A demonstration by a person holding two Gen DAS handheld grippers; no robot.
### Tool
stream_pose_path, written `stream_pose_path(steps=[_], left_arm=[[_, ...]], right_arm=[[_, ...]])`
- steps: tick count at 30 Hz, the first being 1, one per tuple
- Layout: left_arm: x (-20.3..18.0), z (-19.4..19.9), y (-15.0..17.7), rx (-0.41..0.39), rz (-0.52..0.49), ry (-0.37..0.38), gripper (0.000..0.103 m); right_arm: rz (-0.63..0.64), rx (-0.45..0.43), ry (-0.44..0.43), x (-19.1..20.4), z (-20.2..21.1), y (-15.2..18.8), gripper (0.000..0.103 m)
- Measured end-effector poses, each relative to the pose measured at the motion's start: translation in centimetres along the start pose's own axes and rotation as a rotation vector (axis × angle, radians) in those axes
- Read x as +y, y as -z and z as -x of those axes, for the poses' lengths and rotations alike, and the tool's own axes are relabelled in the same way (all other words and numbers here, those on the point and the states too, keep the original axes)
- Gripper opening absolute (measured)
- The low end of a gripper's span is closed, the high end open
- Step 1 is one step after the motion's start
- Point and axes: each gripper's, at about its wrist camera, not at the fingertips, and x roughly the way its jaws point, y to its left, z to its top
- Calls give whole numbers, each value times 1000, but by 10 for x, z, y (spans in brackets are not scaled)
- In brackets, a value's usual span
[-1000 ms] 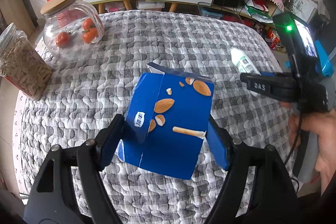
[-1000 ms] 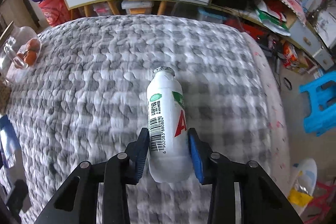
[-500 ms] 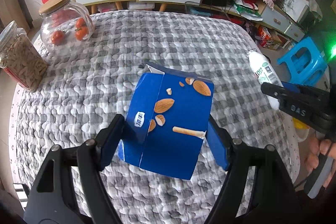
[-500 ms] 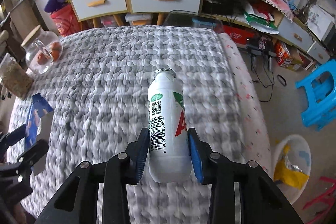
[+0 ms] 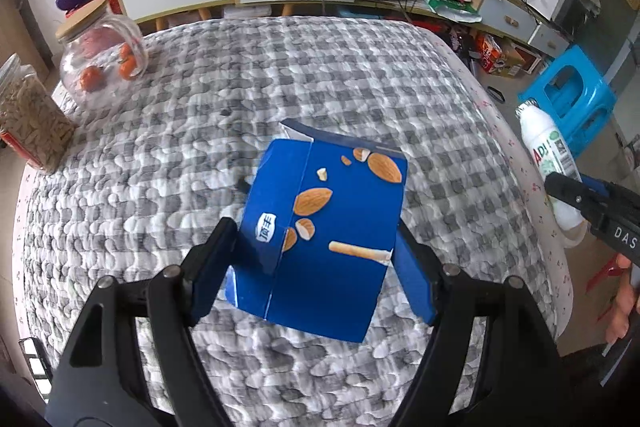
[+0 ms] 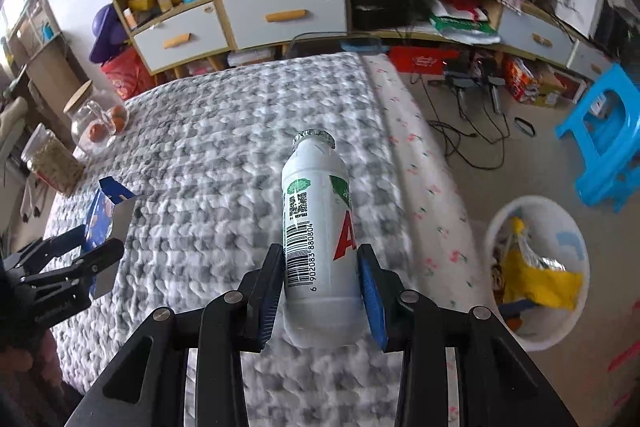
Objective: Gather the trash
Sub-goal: 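Carry the white bottle and blue box to the bucket and open both grippers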
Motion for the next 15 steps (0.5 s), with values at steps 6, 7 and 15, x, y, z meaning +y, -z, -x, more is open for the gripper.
stream_pose_path(steps=[6,7,15], left_arm=[[-26,-4,6,2,-39,14,76],[-30,-5,7,3,-43,16,76],[-61,-15,17,37,-71,48,76]], right_arm=[[-72,4,24,-50,3,16,38],[-93,7,29,-63,4,20,38],[-214,2,81,-142,16,44,38]])
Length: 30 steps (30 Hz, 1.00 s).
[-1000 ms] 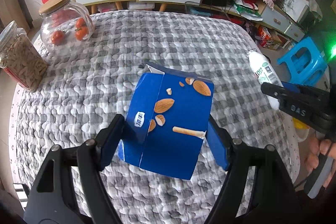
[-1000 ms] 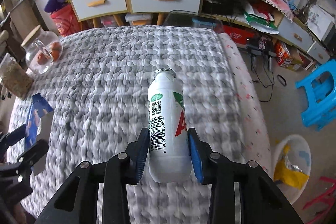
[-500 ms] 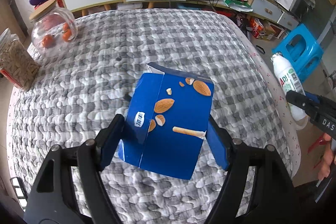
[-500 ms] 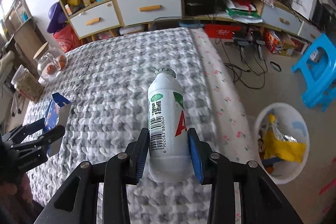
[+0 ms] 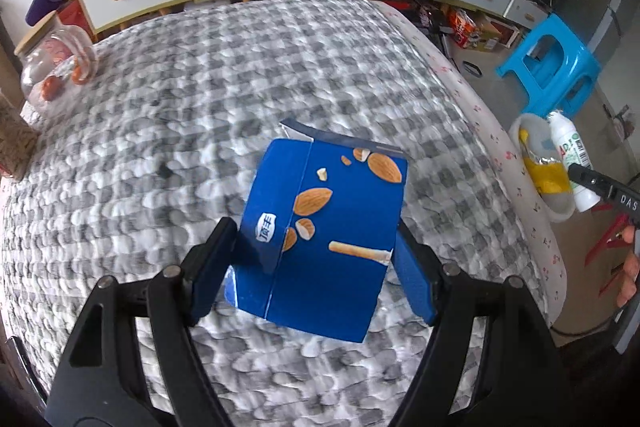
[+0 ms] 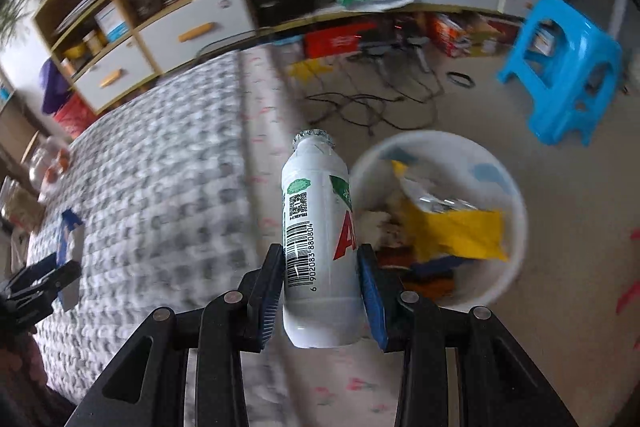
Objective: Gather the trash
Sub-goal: 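Carry the white bottle and blue box to the bucket and open both grippers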
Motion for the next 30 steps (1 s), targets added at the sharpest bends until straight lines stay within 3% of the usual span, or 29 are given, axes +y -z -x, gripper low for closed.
stream_pose_path(steps=[10,12,14,30], left_arm=[[-49,-5,-9,4,-48,34,76],[-64,-5,-13,0,-66,46,76],[-77,-7,-15,2,-76,66,76],[-217,-50,-38,51,-238,215,76]], right_arm=[[-143,5,48,-82,-3,-1,39],[-176,13,26,-92,-7,-2,53],[-206,1,17,-100,-5,-3,60],[-249,-31,70,-150,23,18,60]])
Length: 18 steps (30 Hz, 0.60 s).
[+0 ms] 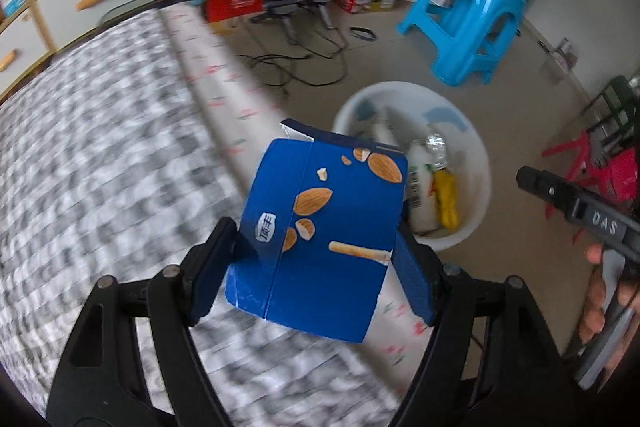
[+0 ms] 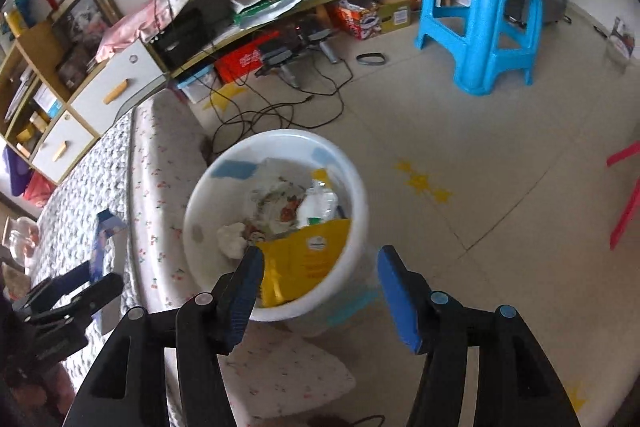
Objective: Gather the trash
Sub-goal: 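Carry the white bottle and blue box to the bucket and open both grippers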
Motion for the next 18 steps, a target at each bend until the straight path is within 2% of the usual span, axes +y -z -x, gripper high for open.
stream_pose_path(steps=[8,11,12,13,18], left_arm=[[-31,-27,-18,-7,-47,16,77],[-37,-32,-23,-20,-52,55,77],[-39,-35,-24,-13,-58,73,82],[-40,-37,-25,2,-54,74,91],[-42,-28,-20,-18,-49,0,97]], right_arm=[[-49,-14,10,-29,6,1,61],[-62,-16,12,-33,7,2,61],[-65,-18,13,-35,8,2,62],[-69,-20,14,-36,8,2,62],[-87,-29,21,-42,12,4,68]])
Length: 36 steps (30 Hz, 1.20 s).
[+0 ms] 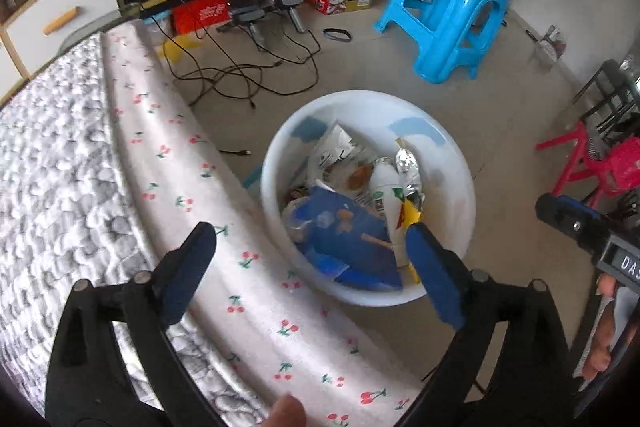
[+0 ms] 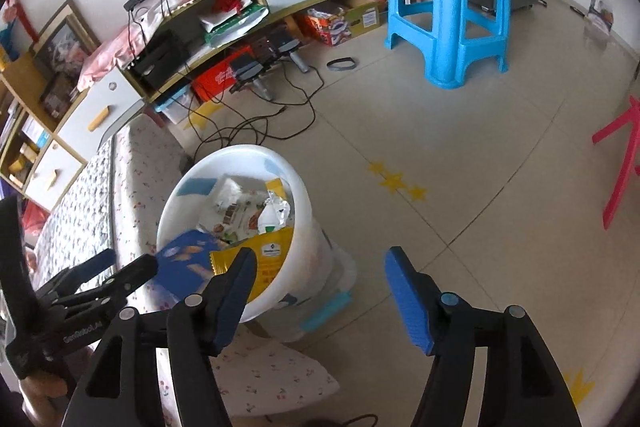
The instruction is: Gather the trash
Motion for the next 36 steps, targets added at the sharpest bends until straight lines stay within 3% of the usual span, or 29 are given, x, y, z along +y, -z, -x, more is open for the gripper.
stream_pose_path(steps=[12,19,24,31,36], left_arm=[[30,47,25,-47,60,-8,98],[49,84,55,-90,103,-25,102],[61,119,85,-139,110,-82,102],[78,152,125,-188,137,-248,102],[92,161,145,-228,208,-254,102]], right_arm=[[1,9,-25,21,11,10,73],[93,-24,-18,60,34,27,76],[146,-42,-26,89,48,55,83],[226,-121,-13,122,67,93,89],[271,-198,8,141,78,112,89]])
